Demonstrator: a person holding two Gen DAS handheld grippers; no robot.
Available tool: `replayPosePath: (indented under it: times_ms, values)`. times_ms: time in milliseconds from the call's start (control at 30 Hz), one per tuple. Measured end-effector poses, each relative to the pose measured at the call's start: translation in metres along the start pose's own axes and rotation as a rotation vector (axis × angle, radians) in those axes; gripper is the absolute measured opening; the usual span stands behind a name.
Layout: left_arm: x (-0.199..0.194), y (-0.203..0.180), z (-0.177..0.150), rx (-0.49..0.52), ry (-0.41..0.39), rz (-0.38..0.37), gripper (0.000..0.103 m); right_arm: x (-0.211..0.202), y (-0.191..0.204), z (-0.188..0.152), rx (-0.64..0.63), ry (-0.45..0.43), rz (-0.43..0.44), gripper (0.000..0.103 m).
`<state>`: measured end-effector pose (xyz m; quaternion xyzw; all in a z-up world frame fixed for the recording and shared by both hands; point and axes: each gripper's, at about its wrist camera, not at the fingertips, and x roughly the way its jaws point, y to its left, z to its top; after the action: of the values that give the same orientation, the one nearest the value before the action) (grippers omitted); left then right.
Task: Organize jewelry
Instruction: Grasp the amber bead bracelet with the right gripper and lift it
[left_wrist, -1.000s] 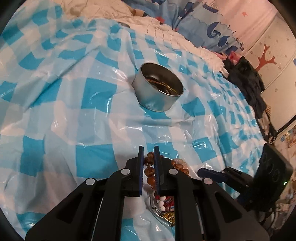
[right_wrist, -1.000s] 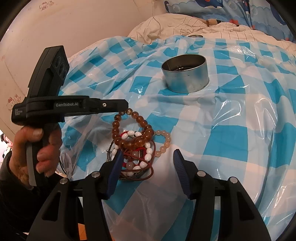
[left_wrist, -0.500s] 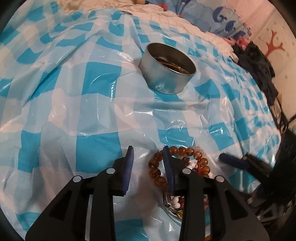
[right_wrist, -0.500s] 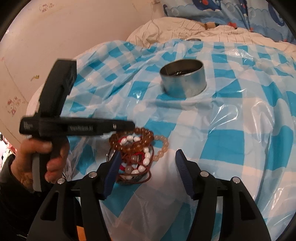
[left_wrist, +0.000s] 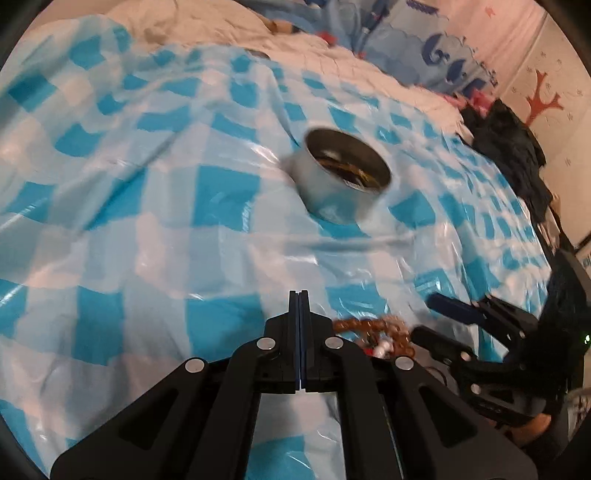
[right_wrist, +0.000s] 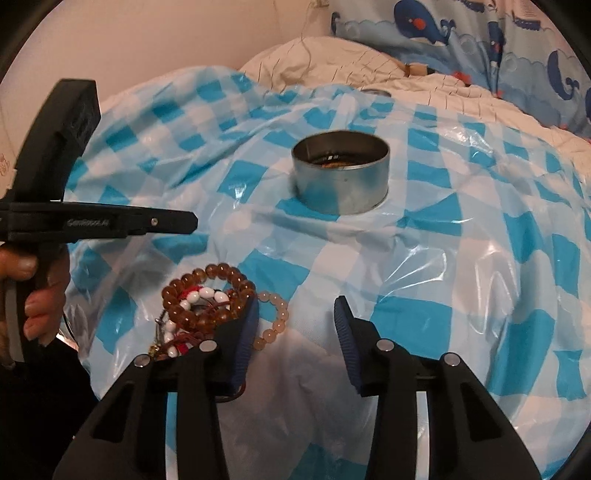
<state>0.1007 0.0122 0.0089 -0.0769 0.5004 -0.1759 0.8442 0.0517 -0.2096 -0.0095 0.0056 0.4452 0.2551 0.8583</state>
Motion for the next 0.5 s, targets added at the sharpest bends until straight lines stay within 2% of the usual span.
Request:
replayPosePath:
  times_ms: [133, 200, 333, 400, 500]
  values:
    - [0.016, -0.007, -0.004, 0.006, 0.061, -0.03, 0.006, 0.011, 0.008, 0.001, -0.069, 0.034, -0.045, 0.036]
    - [0.021, -0.012, -0.008, 0.026, 0.076, -0.021, 0.014, 0.017, 0.013, 0.001, -0.11, 0.053, -0.061, 0.029]
    - [0.03, -0.025, -0.015, 0.094, 0.098, -0.007, 0.032, 0.025, 0.027, -0.003, -0.219, 0.064, -0.149, 0.024]
    - [0.029, -0.03, -0.018, 0.127, 0.088, 0.017, 0.033, 0.023, 0.027, -0.005, -0.23, 0.06, -0.157, 0.02]
    - [0.028, -0.03, -0.019, 0.142, 0.089, 0.019, 0.032, 0.021, 0.03, -0.007, -0.267, 0.038, -0.24, 0.02]
